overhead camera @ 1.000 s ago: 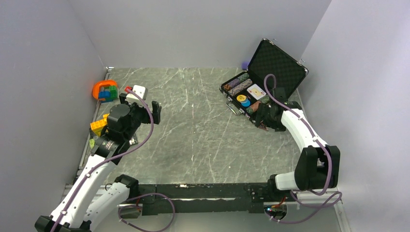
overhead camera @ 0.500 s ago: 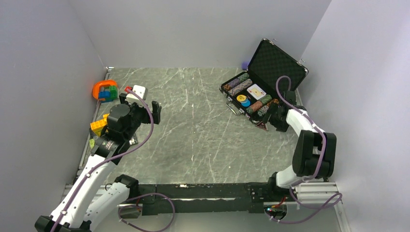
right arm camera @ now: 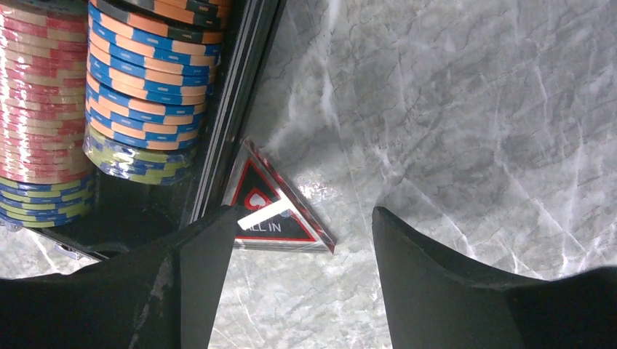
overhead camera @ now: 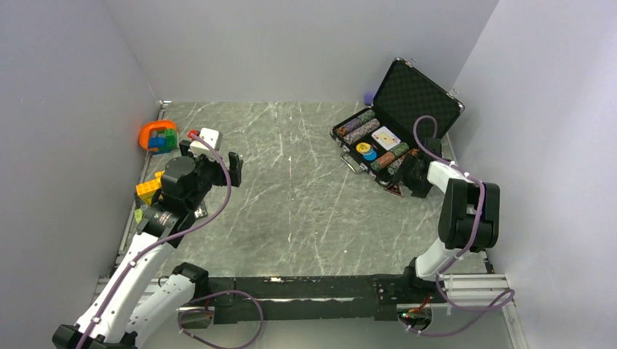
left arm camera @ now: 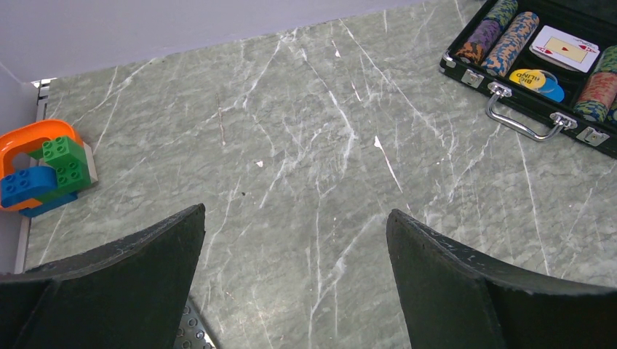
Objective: Pack up texas hold em set
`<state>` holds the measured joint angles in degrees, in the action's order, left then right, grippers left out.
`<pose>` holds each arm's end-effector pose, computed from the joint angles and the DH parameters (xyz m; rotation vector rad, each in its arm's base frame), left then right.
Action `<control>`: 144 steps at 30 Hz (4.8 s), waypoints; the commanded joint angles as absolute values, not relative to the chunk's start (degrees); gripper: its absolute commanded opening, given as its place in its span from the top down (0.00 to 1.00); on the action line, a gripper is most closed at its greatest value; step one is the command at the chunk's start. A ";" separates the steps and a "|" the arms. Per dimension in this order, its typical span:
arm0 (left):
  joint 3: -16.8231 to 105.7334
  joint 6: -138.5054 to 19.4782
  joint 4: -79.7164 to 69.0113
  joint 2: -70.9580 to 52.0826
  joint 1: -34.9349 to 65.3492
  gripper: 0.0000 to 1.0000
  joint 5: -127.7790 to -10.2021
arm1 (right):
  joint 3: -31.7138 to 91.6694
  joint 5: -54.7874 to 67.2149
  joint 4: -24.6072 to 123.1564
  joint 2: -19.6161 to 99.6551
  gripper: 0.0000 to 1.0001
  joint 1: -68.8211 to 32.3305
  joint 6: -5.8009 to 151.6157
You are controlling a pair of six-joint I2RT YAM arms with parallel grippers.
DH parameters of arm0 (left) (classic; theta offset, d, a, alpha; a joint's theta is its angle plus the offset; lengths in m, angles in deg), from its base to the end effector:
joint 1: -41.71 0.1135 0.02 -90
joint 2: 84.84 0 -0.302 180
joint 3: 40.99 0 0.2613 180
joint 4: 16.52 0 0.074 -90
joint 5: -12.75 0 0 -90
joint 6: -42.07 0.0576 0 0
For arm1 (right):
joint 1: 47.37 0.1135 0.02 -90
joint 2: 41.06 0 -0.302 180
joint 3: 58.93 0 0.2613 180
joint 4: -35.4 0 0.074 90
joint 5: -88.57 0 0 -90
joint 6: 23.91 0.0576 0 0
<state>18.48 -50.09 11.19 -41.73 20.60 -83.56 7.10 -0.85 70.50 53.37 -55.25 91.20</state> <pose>0.1692 -0.0585 0.3677 0.2125 1.7591 -0.1969 0.3288 -0.0449 0.1725 0.7589 2.5742 0.1081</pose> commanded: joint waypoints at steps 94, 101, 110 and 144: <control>18.52 -49.75 9.45 -42.13 20.39 0.02 -83.60 | 5.89 -6.68 78.39 53.23 0.22 -39.66 82.54; 18.52 -49.76 9.41 -42.13 20.37 0.02 -83.63 | 6.76 -7.21 78.66 54.60 0.23 -39.42 84.19; 18.52 -49.76 9.41 -42.27 20.35 0.02 -83.42 | 6.81 -9.69 80.03 55.39 0.29 -39.42 84.85; 18.52 -49.69 9.50 -42.57 20.37 0.02 -83.51 | 9.04 -12.32 82.12 60.26 0.28 -39.32 91.23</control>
<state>18.46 -50.09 11.19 -41.91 20.60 -83.58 10.85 -8.63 80.34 56.50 -39.30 89.91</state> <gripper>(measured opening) 0.985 0.730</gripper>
